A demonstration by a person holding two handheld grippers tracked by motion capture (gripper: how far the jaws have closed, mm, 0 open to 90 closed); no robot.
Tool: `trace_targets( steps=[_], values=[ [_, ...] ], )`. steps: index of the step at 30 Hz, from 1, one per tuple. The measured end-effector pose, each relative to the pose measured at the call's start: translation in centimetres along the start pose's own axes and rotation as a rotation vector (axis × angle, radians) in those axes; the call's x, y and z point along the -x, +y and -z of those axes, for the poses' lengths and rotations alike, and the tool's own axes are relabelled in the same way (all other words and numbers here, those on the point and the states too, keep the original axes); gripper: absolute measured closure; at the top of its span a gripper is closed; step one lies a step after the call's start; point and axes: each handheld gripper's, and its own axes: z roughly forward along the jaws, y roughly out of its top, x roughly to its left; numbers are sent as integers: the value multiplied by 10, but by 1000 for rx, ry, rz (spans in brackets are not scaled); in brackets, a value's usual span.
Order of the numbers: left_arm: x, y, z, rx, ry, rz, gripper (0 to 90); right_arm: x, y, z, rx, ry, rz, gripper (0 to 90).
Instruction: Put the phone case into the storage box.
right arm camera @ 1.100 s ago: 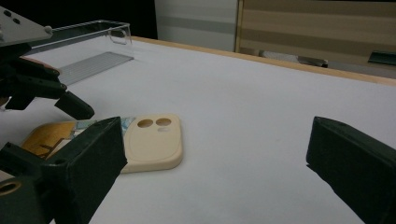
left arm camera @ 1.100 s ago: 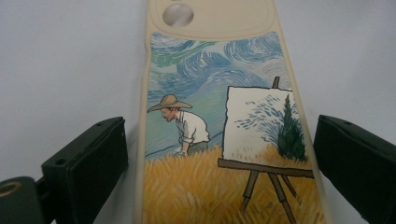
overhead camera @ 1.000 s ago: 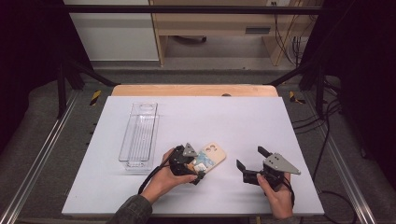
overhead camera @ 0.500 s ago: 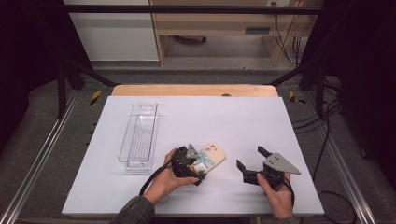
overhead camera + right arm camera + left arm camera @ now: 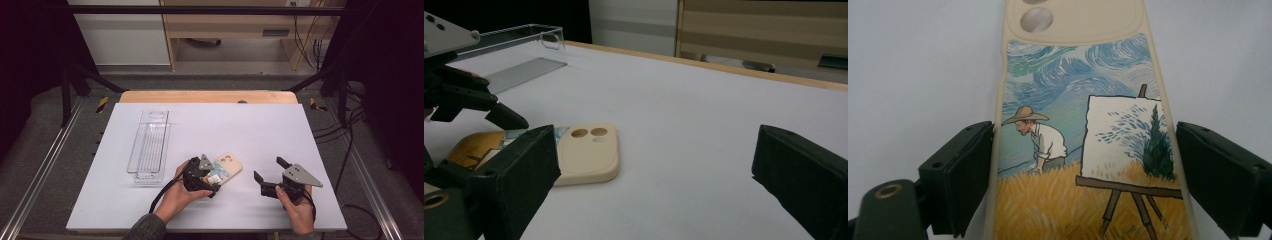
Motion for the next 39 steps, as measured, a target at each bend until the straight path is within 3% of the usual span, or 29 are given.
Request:
trace_targets(
  steps=[9,20,25,32,35,39],
  values=[
    [-5,-1,7,70,22,17,114,2,-1,0,-1,-6,-1,49],
    [-3,-4,24,233,86,9,114,1,-1,3,8,-4,-20,48],
    [0,-9,35,323,114,-7,114,-5,3,3,9,33,-71,44],
    [0,-18,54,444,154,-6,114,-17,24,1,0,85,-104,44],
    [-1,-20,62,479,156,-1,113,-25,34,-2,-11,117,-122,44],
    [2,-21,70,495,173,-28,114,-35,47,-5,-20,151,-134,47]
  ],
)
